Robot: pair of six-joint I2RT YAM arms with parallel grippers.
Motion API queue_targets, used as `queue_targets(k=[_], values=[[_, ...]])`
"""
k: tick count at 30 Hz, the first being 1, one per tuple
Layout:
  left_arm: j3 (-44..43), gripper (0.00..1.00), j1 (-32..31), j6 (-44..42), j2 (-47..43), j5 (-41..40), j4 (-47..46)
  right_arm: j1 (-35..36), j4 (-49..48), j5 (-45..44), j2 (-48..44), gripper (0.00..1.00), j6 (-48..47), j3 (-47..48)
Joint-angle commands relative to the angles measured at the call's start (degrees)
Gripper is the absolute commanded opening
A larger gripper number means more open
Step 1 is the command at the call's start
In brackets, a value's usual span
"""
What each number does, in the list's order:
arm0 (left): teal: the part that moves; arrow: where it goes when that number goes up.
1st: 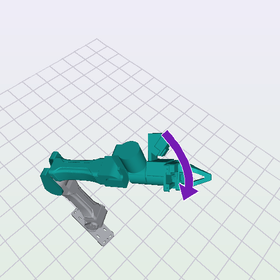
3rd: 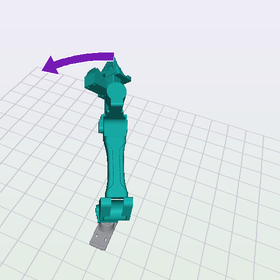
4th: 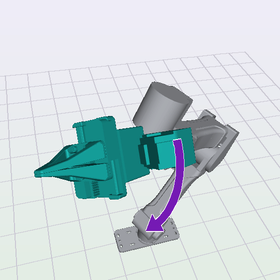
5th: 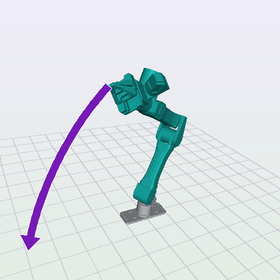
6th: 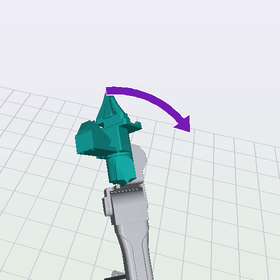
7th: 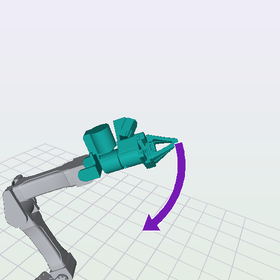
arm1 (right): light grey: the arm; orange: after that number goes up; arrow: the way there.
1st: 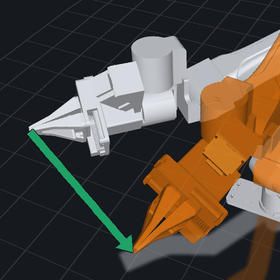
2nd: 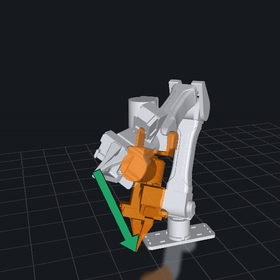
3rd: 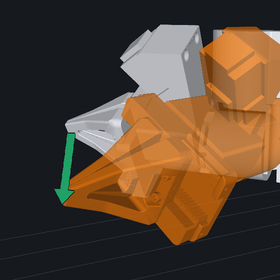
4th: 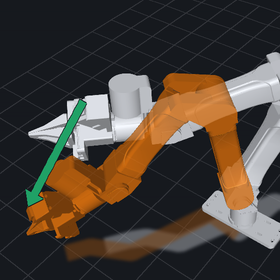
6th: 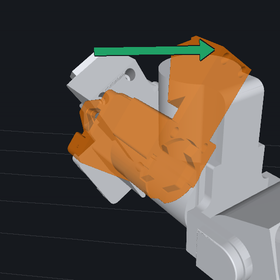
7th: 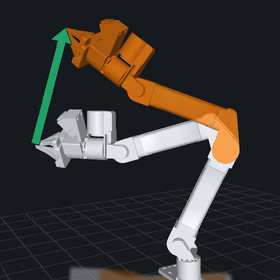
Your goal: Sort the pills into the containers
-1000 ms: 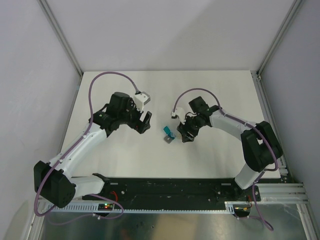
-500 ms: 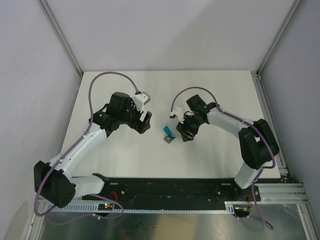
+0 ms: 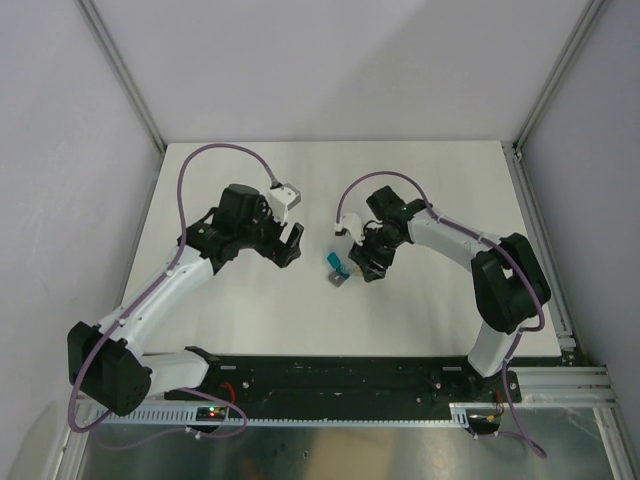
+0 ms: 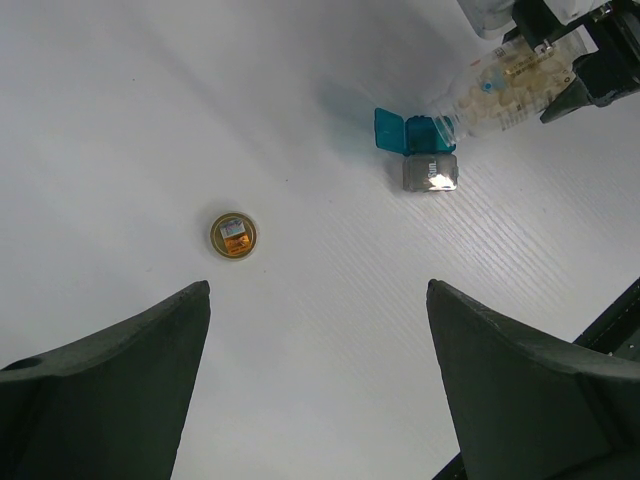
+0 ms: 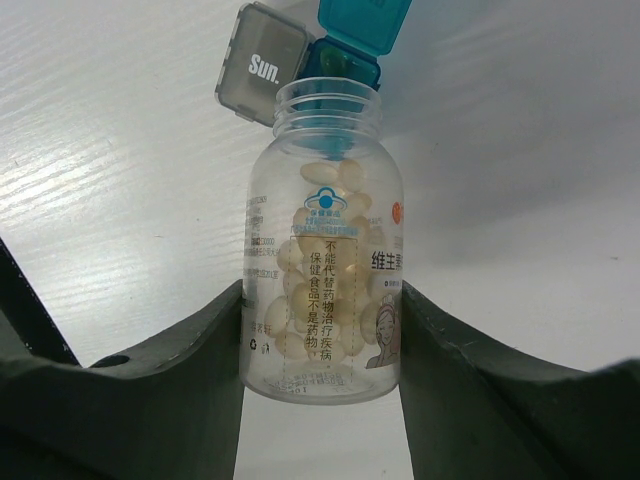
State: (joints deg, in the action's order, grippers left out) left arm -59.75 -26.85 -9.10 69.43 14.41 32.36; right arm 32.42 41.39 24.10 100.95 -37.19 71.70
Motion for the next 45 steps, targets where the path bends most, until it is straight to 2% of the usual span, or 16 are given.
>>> queue_targets(k=[1,45], values=[[-0.04,0.92,0.31,-0.95,-0.95,1.33,-0.17,0.55,1.26,-0.7,0.63,0.0,-0.92,2.69],[0.95,0.92,0.31,-1.4,-2.98,0.62,0.09,2.58,9.26,-3.74,4.86,0.0,-1.53,10.08]])
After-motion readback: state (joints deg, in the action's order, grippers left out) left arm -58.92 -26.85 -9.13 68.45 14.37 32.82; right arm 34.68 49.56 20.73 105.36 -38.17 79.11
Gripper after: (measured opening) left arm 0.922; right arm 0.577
